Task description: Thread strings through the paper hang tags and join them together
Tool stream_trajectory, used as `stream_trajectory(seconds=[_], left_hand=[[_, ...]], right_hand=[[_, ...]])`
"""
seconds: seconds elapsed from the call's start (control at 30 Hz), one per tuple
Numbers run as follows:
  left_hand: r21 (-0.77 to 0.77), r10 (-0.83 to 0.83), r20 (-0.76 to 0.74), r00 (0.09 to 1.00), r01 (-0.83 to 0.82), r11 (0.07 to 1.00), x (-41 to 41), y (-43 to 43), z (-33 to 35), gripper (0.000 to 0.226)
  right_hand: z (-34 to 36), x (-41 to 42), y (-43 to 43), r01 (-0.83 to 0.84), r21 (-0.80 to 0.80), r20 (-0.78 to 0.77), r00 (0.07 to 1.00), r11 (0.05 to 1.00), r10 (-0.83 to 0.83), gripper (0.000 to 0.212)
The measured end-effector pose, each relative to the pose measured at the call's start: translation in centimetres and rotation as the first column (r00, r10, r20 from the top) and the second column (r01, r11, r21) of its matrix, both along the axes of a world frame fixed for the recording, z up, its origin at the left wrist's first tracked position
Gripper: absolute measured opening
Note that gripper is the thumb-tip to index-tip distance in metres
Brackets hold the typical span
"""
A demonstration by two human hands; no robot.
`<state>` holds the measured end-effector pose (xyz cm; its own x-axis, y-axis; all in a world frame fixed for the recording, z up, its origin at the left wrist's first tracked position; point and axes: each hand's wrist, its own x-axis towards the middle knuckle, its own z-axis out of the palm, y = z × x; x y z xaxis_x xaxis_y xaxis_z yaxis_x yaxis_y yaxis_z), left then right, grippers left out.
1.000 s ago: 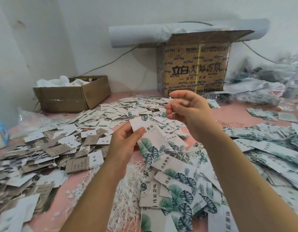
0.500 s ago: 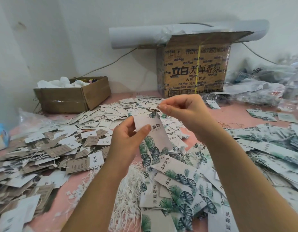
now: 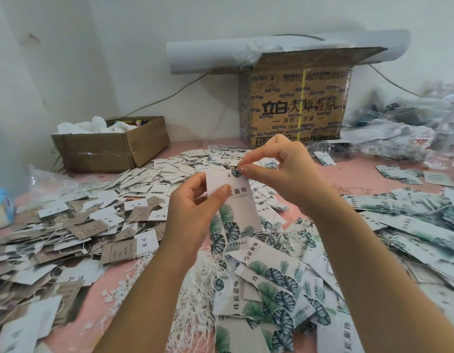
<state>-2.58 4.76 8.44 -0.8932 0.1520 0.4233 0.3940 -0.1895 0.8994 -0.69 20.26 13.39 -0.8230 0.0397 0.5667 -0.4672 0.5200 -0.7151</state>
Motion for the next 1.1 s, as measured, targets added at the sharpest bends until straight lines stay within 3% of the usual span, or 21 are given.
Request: stream_trajectory(seconds=[0.23,0.43,0.73,1.1], left_hand=[[-0.03,0.018,-0.023,1.0,-0.018,0.999,0.1,0.0,0.0,0.014],[-0.063,0.04,-0.047,0.998,-0.043,0.997,0.2,0.0,0.2,0.026],[-0.077,0.064,-0.054,0.996,-0.068,0.995,0.3,0.1,0.5,0.019],[-0.109,0.087,-0.092,0.992,-0.097,0.989,0.6,0.1,0.7,0.014]], right_hand=[[0.1,-0.2,-0.7,0.089,0.267,-0.049,0.996,0.959,-0.079,0.007],[0.0,-0.2,-1.0,0.128,0.292,-0.115,0.989,0.948,-0.098,0.003],[-0.1,-0.2,-1.5,0.135,0.269,-0.223,0.972,0.954,-0.075,0.004],[-0.3,0.0,-1.7,0.153,0.35,-0.256,0.965,0.924,-0.062,0.005]])
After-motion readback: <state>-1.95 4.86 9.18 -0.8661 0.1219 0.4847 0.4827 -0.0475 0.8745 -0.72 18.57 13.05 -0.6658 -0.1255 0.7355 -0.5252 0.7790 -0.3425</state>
